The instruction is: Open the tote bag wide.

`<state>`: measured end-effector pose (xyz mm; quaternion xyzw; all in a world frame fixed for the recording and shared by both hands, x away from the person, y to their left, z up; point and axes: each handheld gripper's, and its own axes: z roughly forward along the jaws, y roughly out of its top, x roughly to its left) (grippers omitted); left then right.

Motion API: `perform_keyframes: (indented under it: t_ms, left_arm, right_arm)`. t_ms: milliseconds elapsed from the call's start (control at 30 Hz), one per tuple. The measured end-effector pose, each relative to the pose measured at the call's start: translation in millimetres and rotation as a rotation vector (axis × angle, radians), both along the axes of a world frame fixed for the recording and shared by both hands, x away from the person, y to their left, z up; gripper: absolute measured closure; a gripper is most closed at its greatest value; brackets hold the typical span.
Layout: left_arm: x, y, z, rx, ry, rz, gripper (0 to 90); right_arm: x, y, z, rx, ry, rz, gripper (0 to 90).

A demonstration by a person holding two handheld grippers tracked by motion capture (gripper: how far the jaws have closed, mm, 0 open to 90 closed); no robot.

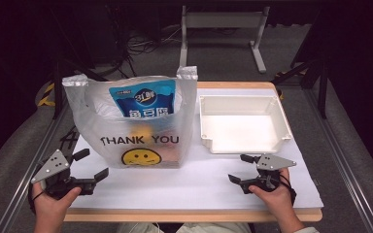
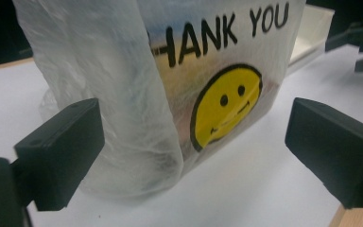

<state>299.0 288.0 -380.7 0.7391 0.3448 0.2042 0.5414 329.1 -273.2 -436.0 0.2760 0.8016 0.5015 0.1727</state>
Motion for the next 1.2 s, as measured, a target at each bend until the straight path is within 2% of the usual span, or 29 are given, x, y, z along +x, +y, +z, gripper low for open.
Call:
perform_keyframes:
  t_ms: [133,333,433,600,700,767,833,933,1067,1133,1200]
  left_arm:
    - [2.5,5.5,5.6,-0.028,-0.016,0.026,2.0]
    - [13.2,11.0,7.6,-0.057,0.0,0.063,1.1]
    - [23.1,11.4,7.1,-0.058,0.009,0.054,1.5]
    - [37.9,10.6,8.3,-0.049,0.004,0.035,4.3]
    - [44.8,11.2,8.1,-0.056,0.01,0.024,8.2]
    - [54.5,10.8,7.1,-0.08,0.022,0.003,8.8]
    - [59.9,8.4,5.3,-0.079,0.028,-0.006,9.0]
    - [64.6,5.6,2.0,-0.079,0.036,-0.014,9.2]
    - [67.2,4.2,-5.3,-0.067,0.044,-0.022,13.8]
    - [64.7,5.4,-7.6,-0.051,0.032,-0.015,17.9]
    - [61.1,9.1,-9.4,-0.057,0.017,-0.02,19.9]
  right_arm:
    - [0.0,1.2,-0.4,0.0,0.004,-0.001,14.7]
    - [-0.7,5.5,0.9,-0.013,-0.011,0.005,12.7]
    - [-0.3,6.8,1.6,-0.008,-0.017,0.0,11.5]
    - [0.4,10.1,5.2,0.006,-0.032,-0.002,7.6]
    - [0.7,12.1,7.6,0.013,-0.05,-0.003,5.4]
    - [1.2,15.3,10.9,0.022,-0.061,-0.002,4.0]
    - [2.3,17.4,11.9,0.027,-0.06,0.0,3.5]
    - [4.0,20.0,12.5,0.035,-0.057,0.002,3.3]
    - [6.6,25.1,15.3,0.053,-0.061,0.001,3.3]
    - [7.8,28.3,17.0,0.056,-0.064,0.005,3.8]
    - [8.5,31.7,18.3,0.054,-0.08,0.005,4.8]
